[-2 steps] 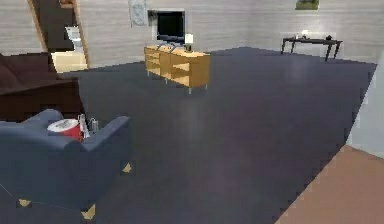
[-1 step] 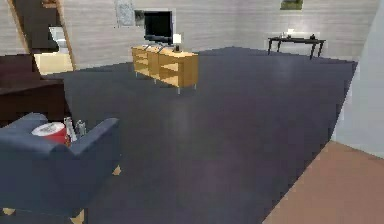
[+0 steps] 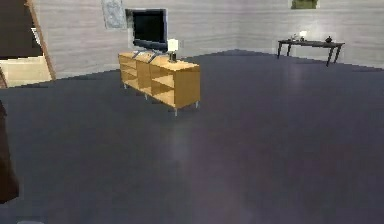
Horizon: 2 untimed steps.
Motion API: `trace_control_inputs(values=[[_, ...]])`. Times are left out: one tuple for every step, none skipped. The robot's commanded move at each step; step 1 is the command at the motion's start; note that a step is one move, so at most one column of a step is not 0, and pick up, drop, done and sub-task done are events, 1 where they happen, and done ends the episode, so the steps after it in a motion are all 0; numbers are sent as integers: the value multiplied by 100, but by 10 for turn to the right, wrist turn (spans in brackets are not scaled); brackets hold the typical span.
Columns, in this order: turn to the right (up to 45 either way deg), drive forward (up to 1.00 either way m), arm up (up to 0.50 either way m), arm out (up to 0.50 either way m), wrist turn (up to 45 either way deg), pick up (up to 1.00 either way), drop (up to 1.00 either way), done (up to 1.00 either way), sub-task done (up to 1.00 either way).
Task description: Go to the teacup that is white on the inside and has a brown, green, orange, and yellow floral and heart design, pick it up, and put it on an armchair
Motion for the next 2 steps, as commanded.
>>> trace_control_inputs(values=[[0, 70, 0, 0, 0, 0, 0, 0, 0], [-390, 0, 0, 0, 0, 0, 0, 0, 0]])
